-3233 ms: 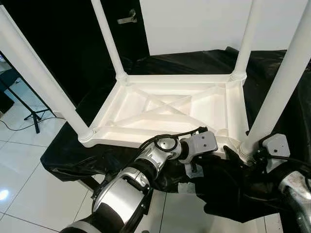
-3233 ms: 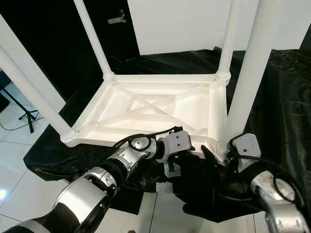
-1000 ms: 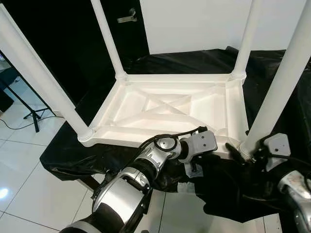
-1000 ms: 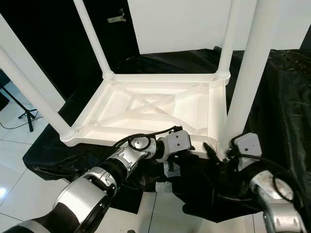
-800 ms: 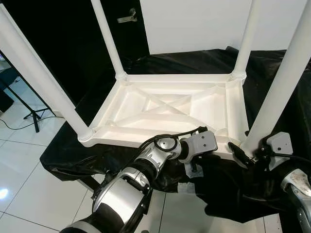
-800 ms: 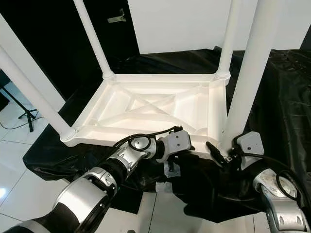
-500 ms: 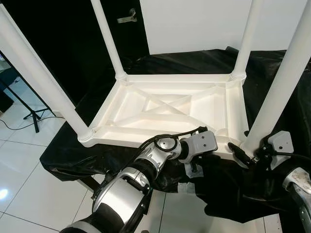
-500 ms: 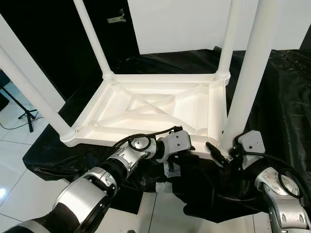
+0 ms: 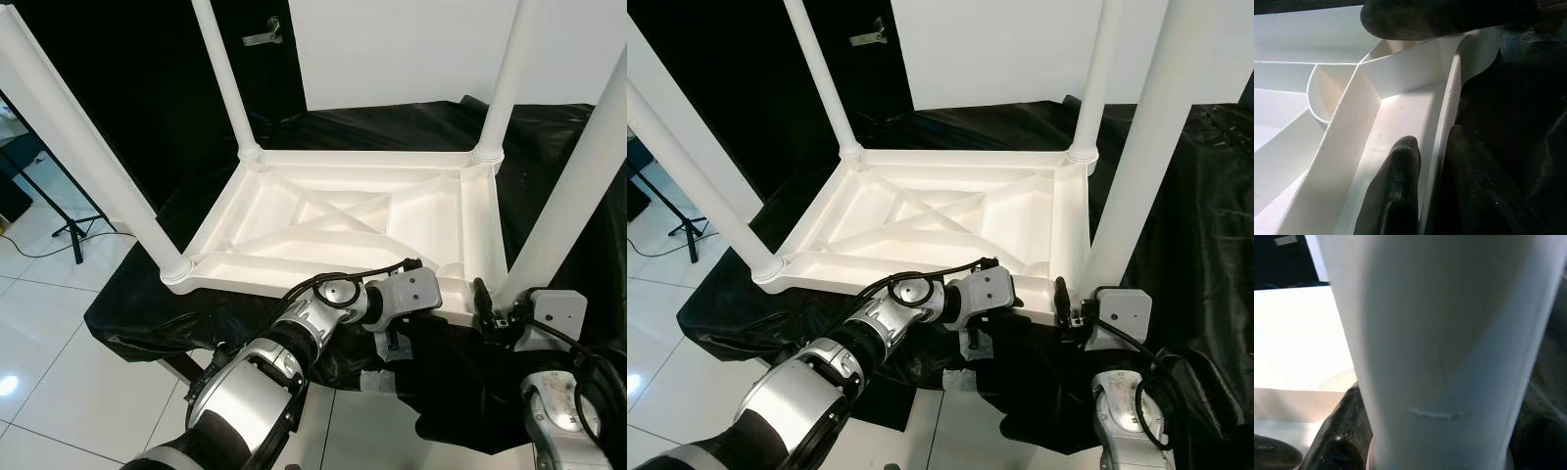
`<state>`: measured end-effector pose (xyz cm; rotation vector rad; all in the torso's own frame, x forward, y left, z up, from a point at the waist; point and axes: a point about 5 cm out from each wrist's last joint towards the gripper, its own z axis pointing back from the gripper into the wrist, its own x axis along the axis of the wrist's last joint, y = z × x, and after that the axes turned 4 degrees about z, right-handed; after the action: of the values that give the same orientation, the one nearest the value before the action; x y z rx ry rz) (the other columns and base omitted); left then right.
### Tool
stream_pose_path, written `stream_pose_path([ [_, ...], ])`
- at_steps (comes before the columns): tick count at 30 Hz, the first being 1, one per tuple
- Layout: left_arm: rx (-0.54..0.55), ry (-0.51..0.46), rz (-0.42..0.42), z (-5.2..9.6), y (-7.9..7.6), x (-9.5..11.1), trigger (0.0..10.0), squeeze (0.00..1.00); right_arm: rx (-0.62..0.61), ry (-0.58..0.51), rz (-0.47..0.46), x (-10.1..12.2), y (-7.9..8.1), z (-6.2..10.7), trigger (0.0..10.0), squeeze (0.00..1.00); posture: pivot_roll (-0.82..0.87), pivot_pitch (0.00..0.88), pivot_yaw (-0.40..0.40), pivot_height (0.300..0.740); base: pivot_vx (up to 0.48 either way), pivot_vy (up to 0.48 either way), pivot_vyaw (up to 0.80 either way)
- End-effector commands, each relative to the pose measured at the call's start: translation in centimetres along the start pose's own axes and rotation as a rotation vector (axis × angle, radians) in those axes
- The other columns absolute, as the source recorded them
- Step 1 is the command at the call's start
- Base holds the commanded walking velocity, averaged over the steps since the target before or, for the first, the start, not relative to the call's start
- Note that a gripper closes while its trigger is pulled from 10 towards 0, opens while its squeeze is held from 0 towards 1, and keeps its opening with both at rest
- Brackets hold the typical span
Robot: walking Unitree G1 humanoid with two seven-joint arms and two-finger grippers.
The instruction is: Building children table
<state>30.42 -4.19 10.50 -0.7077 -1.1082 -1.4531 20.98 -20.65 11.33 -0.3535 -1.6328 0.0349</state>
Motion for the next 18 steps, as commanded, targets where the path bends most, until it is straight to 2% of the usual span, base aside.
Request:
stream_pose_path([
  [1,0.079,0.062,0.103,-0.2,-0.9,-2.2,10.0,0.0,-0.133,0.09,0.007,-1.6,-1.5,1.0,0.0,0.0,-0.01,0.0,0.11,0.74,0.0,0.0,0.0],
  [8,0.076,0.061,0.105,-0.3,-1.0,-2.2,10.0,0.0,-0.152,0.092,0.018,-1.4,-1.3,0.9,0.0,0.0,-0.01,0.0,0.106,0.74,0.0,0.0,0.0],
  [9,0.077,0.061,0.106,-0.3,-1.0,-2.2,10.0,0.0,-0.135,0.093,0.029,-1.4,-0.9,0.8,0.7,0.0,-0.01,0.0,0.104,0.74,0.0,0.0,0.0],
  [10,0.077,0.061,0.106,-0.3,-1.0,-2.2,10.0,0.0,-0.135,0.093,0.029,-1.4,-0.9,0.8,0.7,0.0,-0.01,0.0,0.104,0.74,0.0,0.0,0.0],
  [11,0.079,0.061,0.107,-0.3,-1.0,-2.2,10.0,0.0,-0.112,0.089,0.041,-1.3,-0.5,0.7,8.9,0.0,-0.01,0.0,0.102,0.74,0.0,0.0,0.0],
  [12,0.08,0.06,0.108,-0.3,-1.0,-2.2,10.0,0.0,-0.072,0.064,0.043,-1.0,0.0,0.4,10.0,1.0,-0.01,0.0,0.099,0.74,0.0,0.0,0.0],
  [13,0.082,0.059,0.109,-0.3,-1.0,-2.2,10.0,0.0,-0.012,0.053,0.025,-0.8,0.5,0.1,10.0,1.0,-0.01,0.0,0.099,0.74,0.0,0.0,0.0],
  [16,0.083,0.059,0.11,-0.3,-1.0,-2.2,10.0,0.0,0.043,0.042,0.014,-0.6,0.8,-0.1,10.0,1.0,-0.01,0.0,0.098,0.74,0.0,0.0,0.0],
  [17,0.083,0.058,0.111,-0.4,-1.0,-2.2,10.0,0.0,0.128,0.023,0.007,-0.4,1.1,-0.4,10.0,1.0,-0.01,0.0,0.097,0.74,0.0,0.0,0.0],
  [18,0.082,0.055,0.111,-0.4,-1.1,-2.2,10.0,0.0,0.264,-0.023,0.039,-0.2,0.8,-0.8,10.0,0.0,-0.02,0.0,0.096,0.74,0.0,0.0,0.0],
])
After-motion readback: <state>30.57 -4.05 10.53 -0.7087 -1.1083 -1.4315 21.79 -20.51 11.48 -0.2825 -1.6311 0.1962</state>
